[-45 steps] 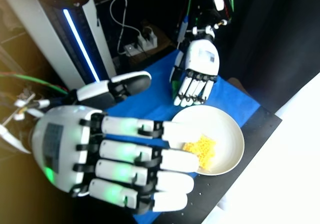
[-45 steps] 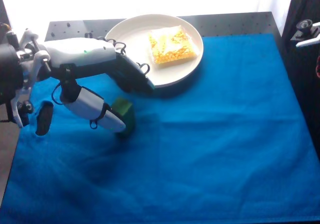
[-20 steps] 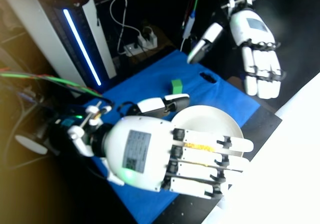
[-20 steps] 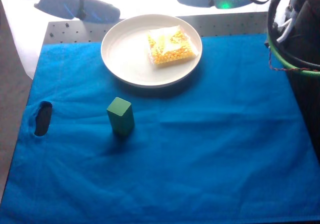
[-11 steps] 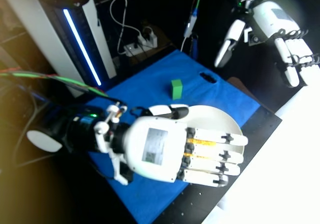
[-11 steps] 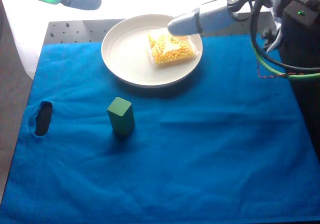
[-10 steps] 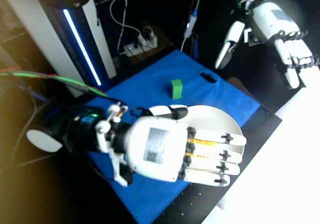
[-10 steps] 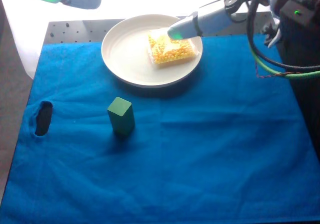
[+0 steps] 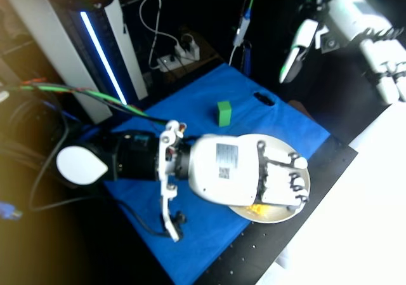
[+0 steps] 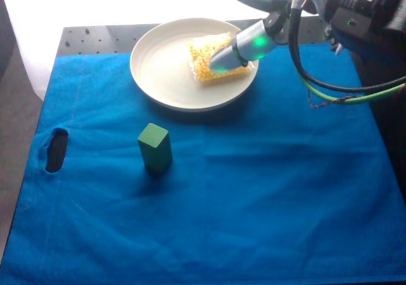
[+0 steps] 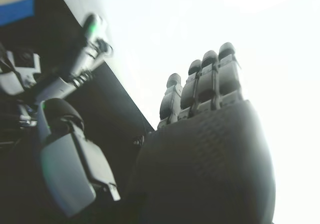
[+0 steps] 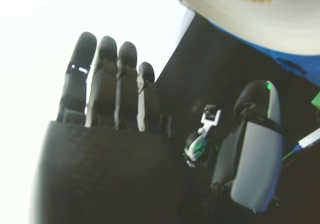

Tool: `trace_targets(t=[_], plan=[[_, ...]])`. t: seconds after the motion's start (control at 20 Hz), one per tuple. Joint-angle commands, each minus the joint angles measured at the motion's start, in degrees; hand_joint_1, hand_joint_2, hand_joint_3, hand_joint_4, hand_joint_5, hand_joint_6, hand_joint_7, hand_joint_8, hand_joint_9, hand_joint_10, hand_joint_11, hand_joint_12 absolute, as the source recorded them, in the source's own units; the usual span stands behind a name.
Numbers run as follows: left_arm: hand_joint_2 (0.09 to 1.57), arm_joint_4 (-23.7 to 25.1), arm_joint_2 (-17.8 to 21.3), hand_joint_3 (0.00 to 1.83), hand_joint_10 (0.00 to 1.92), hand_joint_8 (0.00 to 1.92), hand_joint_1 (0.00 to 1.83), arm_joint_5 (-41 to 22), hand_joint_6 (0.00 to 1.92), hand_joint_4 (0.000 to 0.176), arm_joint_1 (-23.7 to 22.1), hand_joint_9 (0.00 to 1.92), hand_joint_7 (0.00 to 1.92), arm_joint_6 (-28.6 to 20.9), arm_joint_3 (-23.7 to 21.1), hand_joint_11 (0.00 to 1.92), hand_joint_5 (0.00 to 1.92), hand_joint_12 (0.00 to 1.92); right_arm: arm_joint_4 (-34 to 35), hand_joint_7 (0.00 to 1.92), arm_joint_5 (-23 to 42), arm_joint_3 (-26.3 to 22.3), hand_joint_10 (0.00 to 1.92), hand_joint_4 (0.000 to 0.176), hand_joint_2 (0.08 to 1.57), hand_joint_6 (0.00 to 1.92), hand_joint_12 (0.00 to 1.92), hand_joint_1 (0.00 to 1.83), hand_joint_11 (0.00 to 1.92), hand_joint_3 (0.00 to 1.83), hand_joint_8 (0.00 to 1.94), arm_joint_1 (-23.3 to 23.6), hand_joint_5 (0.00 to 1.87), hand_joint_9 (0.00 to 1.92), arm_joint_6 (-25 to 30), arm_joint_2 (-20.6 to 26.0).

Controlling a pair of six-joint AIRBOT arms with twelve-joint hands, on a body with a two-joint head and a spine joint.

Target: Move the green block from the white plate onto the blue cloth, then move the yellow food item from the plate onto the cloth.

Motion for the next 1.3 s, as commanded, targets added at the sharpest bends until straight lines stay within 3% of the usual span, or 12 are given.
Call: trace_targets(t=[0.0, 0.05, 0.15, 0.25, 0.35, 0.55, 0.65, 0.8, 1.05, 1.15, 1.2, 1.25], plan=[[0.80, -0.6, 0.0, 0.00, 0.00, 0.00, 0.50, -5.4, 0.00, 0.149, -1.0, 0.00, 0.00, -0.2, -0.1, 0.00, 0.00, 0.00, 1.4, 0.53, 4.9, 0.3, 0.02, 0.057, 0.77, 0.00, 1.13, 0.68, 0.08, 0.00, 0.01, 0.9, 0.33, 0.48, 0.0, -0.2], [0.81, -0.5, 0.0, 0.00, 0.00, 0.00, 0.50, -5.5, 0.00, 0.125, -1.0, 0.00, 0.00, -0.2, -0.2, 0.00, 0.00, 0.00, 0.8, 0.51, 4.2, 0.3, 0.01, 0.035, 0.80, 0.00, 1.16, 0.68, 0.06, 0.00, 0.00, 0.9, 0.31, 0.48, 0.0, -0.2], [0.82, -0.5, 0.0, 0.01, 0.00, 0.00, 0.50, -5.7, 0.00, 0.127, -1.2, 0.00, 0.00, -0.2, -0.4, 0.00, 0.00, 0.00, 0.0, 0.52, 3.3, 0.6, 0.00, 0.043, 0.79, 0.00, 1.15, 0.67, 0.05, 0.00, 0.00, 0.9, 0.30, 0.49, 0.0, -0.4], [0.83, -0.8, -0.1, 0.01, 0.00, 0.00, 0.49, -6.2, 0.00, 0.124, -1.3, 0.00, 0.00, -0.2, -0.5, 0.00, 0.00, 0.00, -0.5, 0.46, 2.6, 1.2, 0.00, 0.024, 0.78, 0.00, 1.13, 0.66, 0.02, 0.00, 0.00, 0.9, 0.26, 0.46, 0.0, -1.0], [0.81, -0.9, -0.2, 0.00, 0.00, 0.00, 0.51, -6.4, 0.00, 0.132, -1.6, 0.00, 0.00, -0.2, -0.6, 0.00, 0.00, 0.00, -0.8, 0.44, 2.4, 2.0, 0.00, 0.053, 0.74, 0.00, 1.09, 0.70, 0.02, 0.00, 0.00, 0.9, 0.24, 0.42, 0.0, -1.8], [0.82, -0.8, -0.3, 0.00, 0.00, 0.00, 0.51, -6.5, 0.00, 0.121, -2.3, 0.00, 0.00, -0.2, -0.8, 0.00, 0.00, 0.00, -3.1, 0.46, 2.2, 5.0, 0.00, 0.076, 0.67, 0.00, 1.01, 0.70, 0.07, 0.00, 0.00, 0.9, 0.26, 0.45, 0.0, -3.8], [0.78, -0.8, -0.4, 0.00, 0.00, 0.00, 0.52, -6.7, 0.00, 0.146, -2.8, 0.00, 0.01, -0.2, -1.0, 0.00, 0.00, 0.00, -3.9, 0.47, 1.5, 5.7, 0.00, 0.084, 0.65, 0.00, 1.01, 0.73, 0.00, 0.00, 0.00, 0.9, 0.30, 0.43, 0.0, -4.4], [0.77, -1.0, -0.5, 0.00, 0.00, 0.00, 0.55, -7.1, 0.00, 0.148, -3.2, 0.01, 0.03, -0.2, -1.0, 0.05, 0.00, 0.03, -4.3, 0.43, 0.8, 6.3, 0.00, 0.069, 0.67, 0.00, 0.74, 0.77, 0.00, 0.00, 0.00, 0.9, 0.32, 0.31, 0.0, -4.8], [0.81, -0.7, -1.2, 0.01, 0.02, 0.01, 0.46, -7.4, 0.00, 0.139, -3.7, 0.07, 0.07, -0.2, -1.2, 0.08, 0.00, 0.05, -5.0, 0.50, -0.6, 8.1, 0.03, 0.048, 0.71, 0.00, 1.12, 0.74, 0.17, 0.00, 0.00, 0.2, 0.37, 0.54, 0.0, -6.4], [0.80, -0.7, -1.2, 0.00, 0.01, 0.01, 0.43, -7.4, 0.00, 0.126, -3.7, 0.07, 0.07, -0.2, -1.2, 0.08, 0.00, 0.05, -5.2, 0.50, -0.7, 8.2, 0.00, 0.024, 0.72, 0.00, 1.11, 0.73, 0.09, 0.00, 0.00, 0.1, 0.36, 0.47, 0.0, -6.7], [0.74, -0.7, -1.2, 0.00, 0.01, 0.00, 0.46, -7.4, 0.00, 0.135, -3.7, 0.08, 0.06, -0.2, -1.2, 0.10, 0.00, 0.06, -5.2, 0.53, -1.1, 8.2, 0.03, 0.057, 0.72, 0.01, 1.14, 0.72, 0.16, 0.00, 0.01, 0.1, 0.38, 0.54, 0.0, -6.8], [0.74, -0.7, -1.3, 0.00, 0.01, 0.00, 0.46, -7.4, 0.00, 0.135, -3.8, 0.08, 0.06, -0.2, -1.3, 0.10, 0.00, 0.06, -5.2, 0.53, -1.3, 8.2, 0.03, 0.057, 0.72, 0.01, 1.14, 0.72, 0.16, 0.00, 0.01, 0.1, 0.38, 0.54, 0.0, -6.9]])
